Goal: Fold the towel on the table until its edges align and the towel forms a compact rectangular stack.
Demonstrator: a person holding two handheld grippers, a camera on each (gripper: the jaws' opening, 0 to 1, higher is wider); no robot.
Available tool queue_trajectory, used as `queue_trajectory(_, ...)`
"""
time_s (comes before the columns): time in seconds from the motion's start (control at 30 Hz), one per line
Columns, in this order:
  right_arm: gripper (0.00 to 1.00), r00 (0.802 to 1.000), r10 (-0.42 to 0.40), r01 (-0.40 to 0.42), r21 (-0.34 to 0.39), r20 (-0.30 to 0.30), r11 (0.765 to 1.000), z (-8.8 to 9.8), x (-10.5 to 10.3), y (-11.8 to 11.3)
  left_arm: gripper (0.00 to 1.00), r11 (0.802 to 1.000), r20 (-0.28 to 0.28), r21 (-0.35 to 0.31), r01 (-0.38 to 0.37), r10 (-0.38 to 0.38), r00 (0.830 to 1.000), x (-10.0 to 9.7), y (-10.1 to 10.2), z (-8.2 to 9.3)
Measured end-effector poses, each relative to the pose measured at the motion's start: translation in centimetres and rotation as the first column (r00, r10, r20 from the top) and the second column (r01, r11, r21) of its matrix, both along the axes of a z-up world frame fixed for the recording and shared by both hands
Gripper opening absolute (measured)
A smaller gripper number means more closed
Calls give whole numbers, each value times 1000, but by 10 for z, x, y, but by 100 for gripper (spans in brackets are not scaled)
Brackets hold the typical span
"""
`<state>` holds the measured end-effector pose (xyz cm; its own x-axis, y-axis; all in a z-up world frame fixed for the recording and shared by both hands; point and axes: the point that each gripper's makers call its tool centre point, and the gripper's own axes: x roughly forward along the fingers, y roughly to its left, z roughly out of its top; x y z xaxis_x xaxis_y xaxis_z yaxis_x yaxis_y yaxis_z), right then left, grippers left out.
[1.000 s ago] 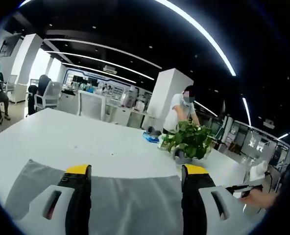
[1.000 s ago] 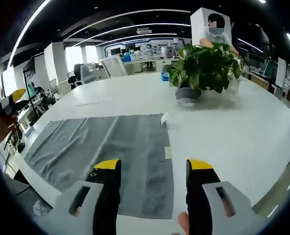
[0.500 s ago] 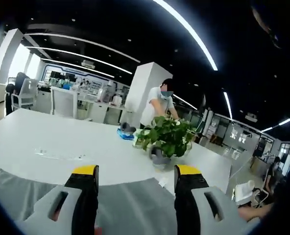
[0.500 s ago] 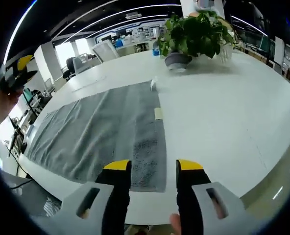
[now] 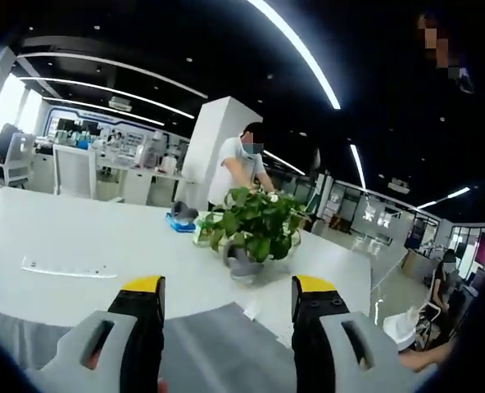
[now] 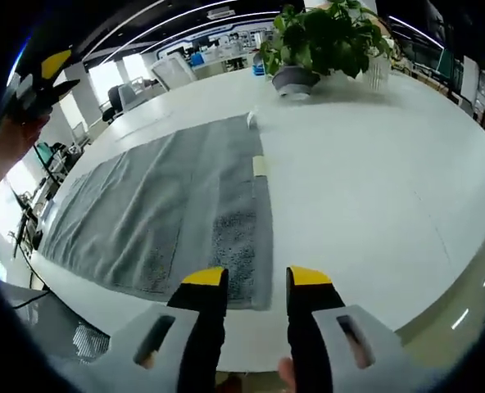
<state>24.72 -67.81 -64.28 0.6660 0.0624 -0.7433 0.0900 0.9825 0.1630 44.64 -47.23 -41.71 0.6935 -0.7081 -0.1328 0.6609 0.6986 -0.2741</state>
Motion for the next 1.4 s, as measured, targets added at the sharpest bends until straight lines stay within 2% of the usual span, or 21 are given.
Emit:
queue_trajectory(0.23,22,1000,-5,5,6,-25,1000,-9,-3,-1,64,999,4,-21,42,-42,999,8,-31,2)
queue_trajectory(0.47,16,999,21,-22,-37,-32,999,-12,-2,-1,60,997,0,1,80,-80,997,23,-59,-8)
queue_trajectory(0.67,9,999,30,-32,-59,-24,998,-15,3,-2,59,995,3,18,98,-99,995,34,-73,-11)
queue_trajectory(0.87,5,999,47,-48,-82,-21,995,-17,4,-4,57,992,-35,47,120,-118,992,45,-90,-27)
queue_trajectory(1.03,1,999,49,-50,-92,-12,995,-18,2,-6,56,985,-30,70,155,-153,988,49,-111,-36)
queue_trajectory(1.23,0,998,56,-58,-97,-18,994,-21,3,-6,54,978,-6,85,190,-190,982,59,-137,-39)
queue_trajectory(1.4,0,998,57,-58,-95,-12,994,-19,2,-6,53,978,-18,82,194,-193,981,72,-147,-45)
